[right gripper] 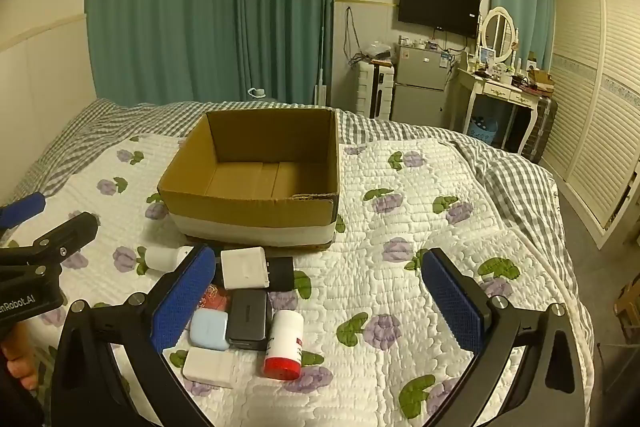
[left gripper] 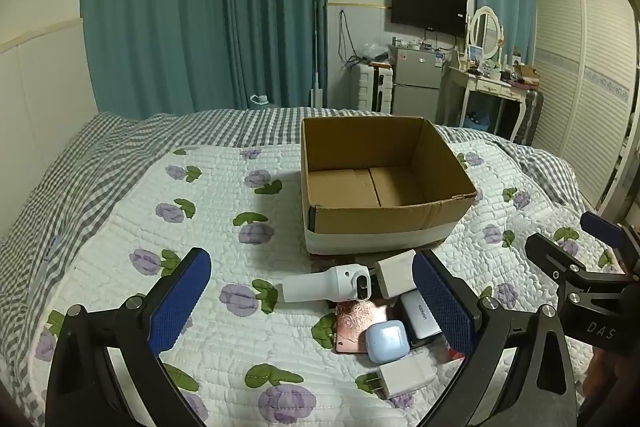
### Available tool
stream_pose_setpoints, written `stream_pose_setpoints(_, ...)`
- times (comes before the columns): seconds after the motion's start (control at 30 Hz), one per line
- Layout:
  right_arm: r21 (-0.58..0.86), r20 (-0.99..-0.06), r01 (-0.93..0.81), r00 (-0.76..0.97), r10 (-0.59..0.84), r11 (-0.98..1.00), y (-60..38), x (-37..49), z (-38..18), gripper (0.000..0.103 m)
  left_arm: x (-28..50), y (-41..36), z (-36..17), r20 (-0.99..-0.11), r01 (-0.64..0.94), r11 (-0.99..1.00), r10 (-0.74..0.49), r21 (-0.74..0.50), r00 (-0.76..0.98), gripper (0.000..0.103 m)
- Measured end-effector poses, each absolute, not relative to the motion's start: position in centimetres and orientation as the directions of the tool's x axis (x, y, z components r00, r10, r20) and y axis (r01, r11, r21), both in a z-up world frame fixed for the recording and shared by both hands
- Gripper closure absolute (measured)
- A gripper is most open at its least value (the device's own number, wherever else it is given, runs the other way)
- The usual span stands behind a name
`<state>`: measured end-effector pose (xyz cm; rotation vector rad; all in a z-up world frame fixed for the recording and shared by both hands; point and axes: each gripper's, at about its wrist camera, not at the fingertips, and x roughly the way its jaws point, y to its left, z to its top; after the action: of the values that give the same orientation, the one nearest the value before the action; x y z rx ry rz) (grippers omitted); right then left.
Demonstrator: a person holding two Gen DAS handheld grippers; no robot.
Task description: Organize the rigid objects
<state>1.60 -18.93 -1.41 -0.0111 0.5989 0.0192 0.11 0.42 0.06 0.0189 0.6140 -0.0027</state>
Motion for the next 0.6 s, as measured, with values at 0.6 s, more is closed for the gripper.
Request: stream_pose_setpoints(0.6, -0.002, -0.565, -0.026, 0.825, 0.02, 1.0, -18.85, 1.61, -1.36, 0.0, 0.07, 0.45, 0.03, -0.576, 0.006, 1.0, 0.006, 0.019, 0.817, 0.0)
